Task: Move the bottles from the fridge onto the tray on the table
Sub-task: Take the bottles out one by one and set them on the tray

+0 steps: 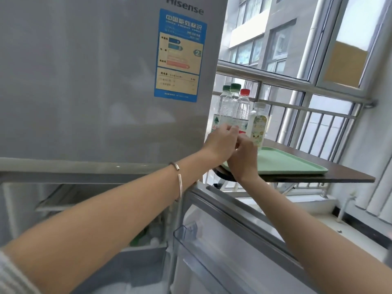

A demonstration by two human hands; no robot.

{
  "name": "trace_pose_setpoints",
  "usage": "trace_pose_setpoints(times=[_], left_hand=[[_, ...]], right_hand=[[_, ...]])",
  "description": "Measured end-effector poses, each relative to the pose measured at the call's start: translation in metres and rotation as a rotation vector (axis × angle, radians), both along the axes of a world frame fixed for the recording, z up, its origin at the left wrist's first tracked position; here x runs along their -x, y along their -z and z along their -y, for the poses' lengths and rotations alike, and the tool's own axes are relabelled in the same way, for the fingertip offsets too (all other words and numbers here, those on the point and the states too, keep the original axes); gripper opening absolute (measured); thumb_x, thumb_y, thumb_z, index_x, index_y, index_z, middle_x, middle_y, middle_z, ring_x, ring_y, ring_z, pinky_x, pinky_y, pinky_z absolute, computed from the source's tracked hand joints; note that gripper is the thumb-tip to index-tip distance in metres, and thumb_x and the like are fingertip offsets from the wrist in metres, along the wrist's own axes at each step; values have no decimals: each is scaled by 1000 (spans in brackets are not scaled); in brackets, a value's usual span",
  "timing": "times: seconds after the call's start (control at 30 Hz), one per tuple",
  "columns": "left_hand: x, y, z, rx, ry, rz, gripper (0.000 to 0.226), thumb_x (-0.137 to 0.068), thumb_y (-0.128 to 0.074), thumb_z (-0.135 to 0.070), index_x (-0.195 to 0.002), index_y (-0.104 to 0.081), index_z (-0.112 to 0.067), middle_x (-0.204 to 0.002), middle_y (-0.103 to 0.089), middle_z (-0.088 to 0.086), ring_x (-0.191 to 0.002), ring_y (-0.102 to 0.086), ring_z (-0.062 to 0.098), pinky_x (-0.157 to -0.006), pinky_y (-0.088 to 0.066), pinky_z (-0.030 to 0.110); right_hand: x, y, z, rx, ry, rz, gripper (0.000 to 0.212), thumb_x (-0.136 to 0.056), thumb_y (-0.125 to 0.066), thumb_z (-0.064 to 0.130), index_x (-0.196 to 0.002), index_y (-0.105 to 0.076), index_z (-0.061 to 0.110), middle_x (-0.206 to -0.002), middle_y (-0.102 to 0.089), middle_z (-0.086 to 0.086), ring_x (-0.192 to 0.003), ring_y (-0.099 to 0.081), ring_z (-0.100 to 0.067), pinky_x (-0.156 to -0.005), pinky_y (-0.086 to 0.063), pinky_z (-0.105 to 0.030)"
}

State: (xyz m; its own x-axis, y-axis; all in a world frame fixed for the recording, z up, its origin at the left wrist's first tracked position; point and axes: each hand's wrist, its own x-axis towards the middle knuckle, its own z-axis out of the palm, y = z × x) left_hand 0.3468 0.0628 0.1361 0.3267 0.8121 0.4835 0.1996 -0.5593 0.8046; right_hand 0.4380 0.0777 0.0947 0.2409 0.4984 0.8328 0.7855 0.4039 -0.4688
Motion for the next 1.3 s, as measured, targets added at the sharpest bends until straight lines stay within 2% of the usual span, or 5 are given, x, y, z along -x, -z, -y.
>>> trace_pose_setpoints(times=[0.13,0.47,0.67,1.0,1.3], left_hand=[[48,12,20,-24,-26,-63,23,-98,-39,-26,-100,-57,-12,-85,-60,-2,-77,-55,14,-65,-42,28],[162,107,26,248,-98,-273,36,-96,-42,-37,-125,-54,-18,-120,-61,2,-109,-58,20,-97,-49,42],[203,184,4,452,-143,-310,33,-97,-39,-32,-116,-61,-16,-115,-66,8,-103,-63,26,-93,-51,43],[219,278,-39,589,-228,-316,29,-99,-40,-23,-73,-49,-13,-69,-49,2,-64,-44,15,-54,-27,29],[225,347,-58,716,-236,-239,27,-97,-39,-17,-73,-48,-12,-82,-56,20,-79,-48,21,-71,-35,31]], right_hand=[[34,7,23,53,-54,27,16,-84,-56,1,-84,-71,5,-77,-70,-11,-69,-62,-26,-65,-53,-37],[136,80,47,598,-248,175,25,-82,-53,4,-68,-61,23,-63,-59,6,-61,-56,-11,-50,-33,-21],[182,148,11,997,-277,421,27,-91,-53,14,-106,-66,-3,-104,-68,-24,-101,-64,-38,-68,-38,-30],[180,265,-62,1305,-118,190,24,-91,-51,9,-68,-50,8,-75,-53,-3,-81,-52,-20,-44,-27,-22],[175,328,-123,1260,86,24,67,-89,-56,32,-144,-27,7,-137,-49,-21,-124,-50,-36,-99,-45,-38]])
